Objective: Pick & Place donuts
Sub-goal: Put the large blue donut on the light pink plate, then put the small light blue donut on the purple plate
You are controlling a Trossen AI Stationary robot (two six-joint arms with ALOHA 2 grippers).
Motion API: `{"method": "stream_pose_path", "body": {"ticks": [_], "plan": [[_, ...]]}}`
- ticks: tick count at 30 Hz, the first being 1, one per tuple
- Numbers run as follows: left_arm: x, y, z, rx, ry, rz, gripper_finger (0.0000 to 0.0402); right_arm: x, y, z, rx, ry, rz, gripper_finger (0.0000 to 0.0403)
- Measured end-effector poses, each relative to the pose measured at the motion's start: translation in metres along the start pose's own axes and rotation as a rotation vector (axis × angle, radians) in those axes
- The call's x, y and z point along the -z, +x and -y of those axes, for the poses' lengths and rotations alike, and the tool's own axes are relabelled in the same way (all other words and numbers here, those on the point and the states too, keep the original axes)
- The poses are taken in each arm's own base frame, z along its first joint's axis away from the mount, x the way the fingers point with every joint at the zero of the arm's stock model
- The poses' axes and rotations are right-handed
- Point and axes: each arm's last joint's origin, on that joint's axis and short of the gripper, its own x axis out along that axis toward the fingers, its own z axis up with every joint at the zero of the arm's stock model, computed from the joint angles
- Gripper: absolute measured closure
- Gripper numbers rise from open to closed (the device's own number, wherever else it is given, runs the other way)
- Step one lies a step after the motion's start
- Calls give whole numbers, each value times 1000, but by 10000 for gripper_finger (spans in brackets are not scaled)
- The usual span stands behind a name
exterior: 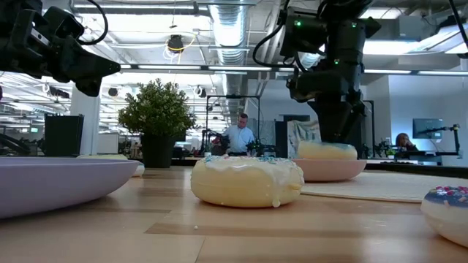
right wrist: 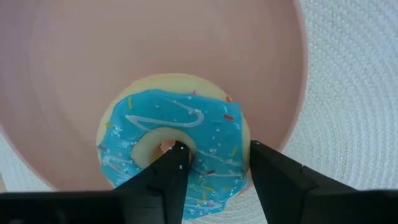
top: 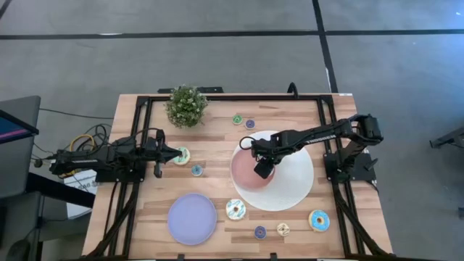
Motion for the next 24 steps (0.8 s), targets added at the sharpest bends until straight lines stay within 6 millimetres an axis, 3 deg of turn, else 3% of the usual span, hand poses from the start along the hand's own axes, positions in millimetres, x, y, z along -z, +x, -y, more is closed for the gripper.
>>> {"method": "stream_pose_path", "body": {"ticks": [12, 19, 24], "plan": [[0, 0, 0, 0, 0, 0, 401, 0, -2, 2, -8, -2, -9, 238], [0, 0, 0, 0, 0, 0, 401, 1, -41, 17, -123, -60, 54, 235], [0, 0, 0, 0, 0, 0, 402, 13, -76, 28, -171, -164, 170, 239]]}}
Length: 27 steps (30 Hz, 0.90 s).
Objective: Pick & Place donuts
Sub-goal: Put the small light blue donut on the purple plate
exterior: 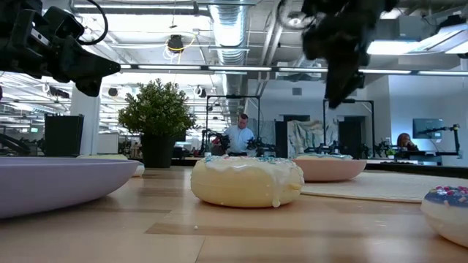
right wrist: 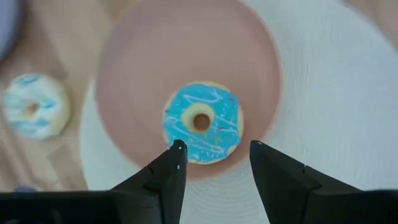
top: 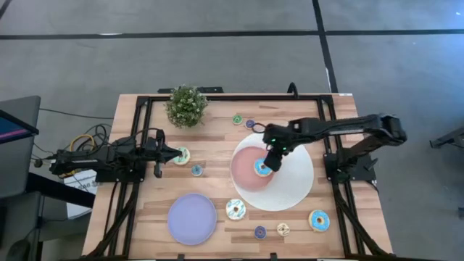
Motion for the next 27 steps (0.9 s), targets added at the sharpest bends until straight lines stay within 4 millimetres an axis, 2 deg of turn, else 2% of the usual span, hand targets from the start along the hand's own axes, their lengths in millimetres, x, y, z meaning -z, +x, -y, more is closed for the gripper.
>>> {"method": "stream_pose_path", "body": {"ticks": [3, 8, 13, 19, 27], "plan": [[0, 0, 0, -1, 0, 0, 401, 16, -12, 6, -30, -63, 72, 243], [0, 0, 0, -1, 0, 0, 401, 48, -22, 25, -50, -64, 140, 250], [0, 0, 0, -1, 0, 0, 401, 68, -37, 31, -84, -72, 217, 258], [0, 0, 0, -1, 0, 0, 401, 78, -53, 30, -121, -60, 286, 267], [0, 0, 0, 0, 0, 0, 401, 79, -57, 31, -145, 86, 294, 284]]}}
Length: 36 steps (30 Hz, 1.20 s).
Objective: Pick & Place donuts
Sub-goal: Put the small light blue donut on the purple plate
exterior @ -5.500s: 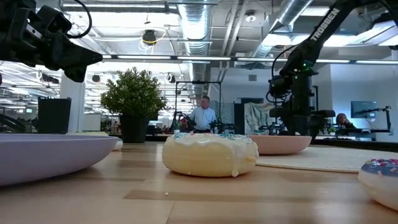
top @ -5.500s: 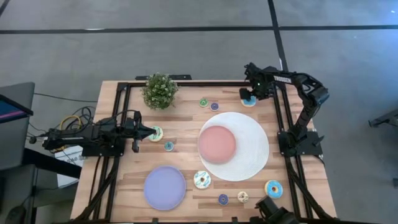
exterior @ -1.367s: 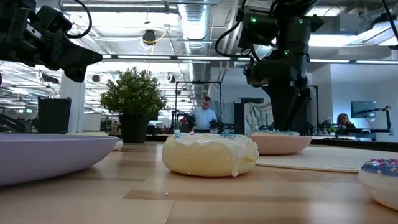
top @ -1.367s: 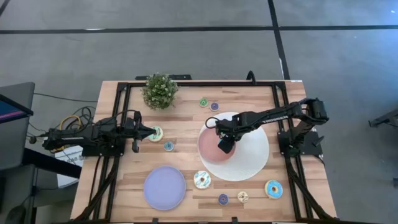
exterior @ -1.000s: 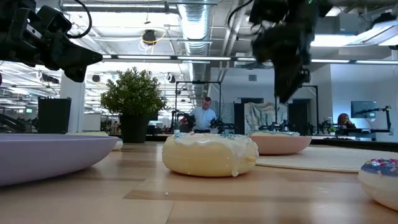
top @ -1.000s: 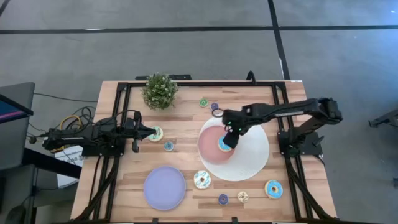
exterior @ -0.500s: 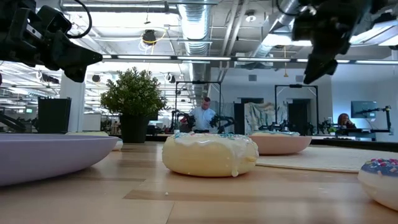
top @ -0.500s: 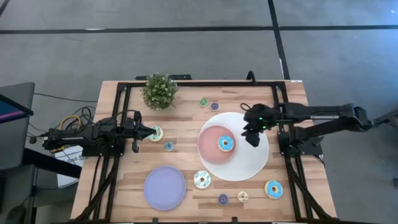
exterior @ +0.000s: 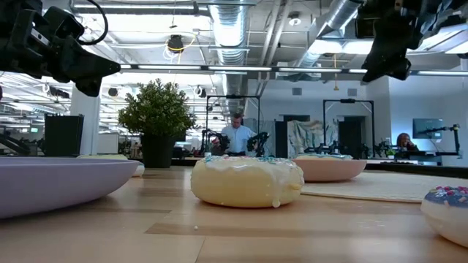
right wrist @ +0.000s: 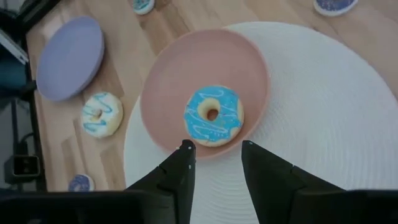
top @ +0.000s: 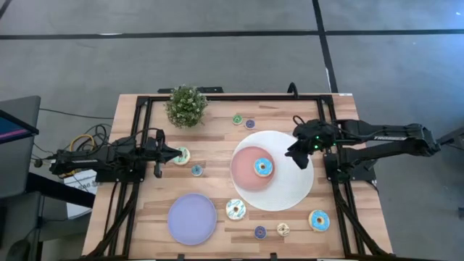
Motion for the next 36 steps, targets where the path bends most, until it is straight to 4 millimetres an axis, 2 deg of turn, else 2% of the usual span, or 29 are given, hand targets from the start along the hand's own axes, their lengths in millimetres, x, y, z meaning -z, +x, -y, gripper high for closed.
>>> {"method": "stream_pose_path", "body": {"ticks": [5, 11, 14, 20, 24, 28, 31, 36], "plan": [[0, 0, 0, 0, -9, 0, 401, -1, 2, 0, 7, 84, -7, 291], [-3, 0, 0, -8, -22, 35, 402, -1, 2, 0, 10, 95, -5, 291], [-12, -1, 2, 13, 22, 40, 402, -1, 2, 0, 10, 98, -4, 291], [-38, 11, 7, -1, 140, -89, 401, -1, 2, 1, 11, 148, -4, 291], [-59, 32, 9, -63, 138, -191, 401, -1, 2, 1, 11, 146, -4, 291], [-79, 65, 14, -63, 135, -346, 401, -1, 2, 1, 11, 138, -4, 292], [-97, 91, 18, -87, 15, -490, 401, -1, 2, 1, 11, 127, -4, 290], [-120, 137, 21, -275, -127, -697, 401, 0, 2, 1, 12, 85, -10, 290]]}}
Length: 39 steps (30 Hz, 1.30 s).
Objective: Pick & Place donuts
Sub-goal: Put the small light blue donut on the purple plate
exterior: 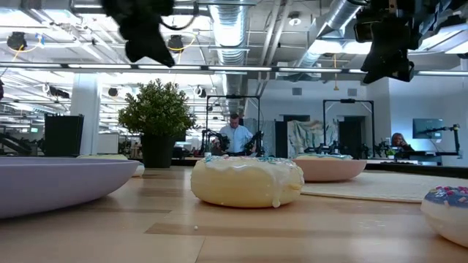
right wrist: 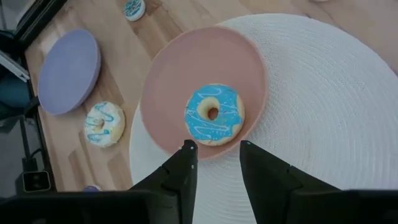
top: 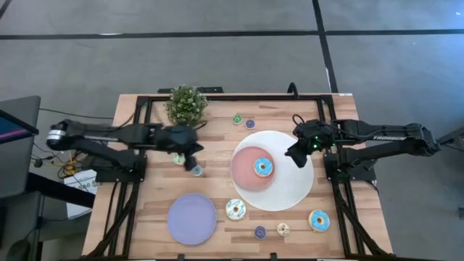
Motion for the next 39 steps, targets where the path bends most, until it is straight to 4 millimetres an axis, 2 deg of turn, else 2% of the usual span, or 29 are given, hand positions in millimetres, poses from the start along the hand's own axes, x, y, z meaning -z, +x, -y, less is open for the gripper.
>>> {"method": "stream_pose_path", "body": {"ticks": [5, 10, 16, 22, 25, 32, 39], "plan": [[-28, 27, 14, -105, -87, -143, 401, 6, 0, 4, 39, -4, -61, 290], [-34, 56, 27, -105, -162, -282, 382, 12, -1, 8, 76, -67, -126, 290], [-20, 78, 44, -48, -247, -411, 323, 16, -2, 10, 96, -116, -169, 290], [-11, 82, 54, -74, -257, -452, 252, 16, -2, 10, 97, -106, -171, 290], [-9, 81, 52, -113, -294, -473, 216, 16, -2, 10, 99, -71, -168, 290], [8, 78, 44, -206, -230, -579, 138, 14, -2, 9, 96, -9, -147, 290], [38, 88, 36, -208, -214, -671, 105, 12, -2, 8, 89, 71, -124, 290]]}}
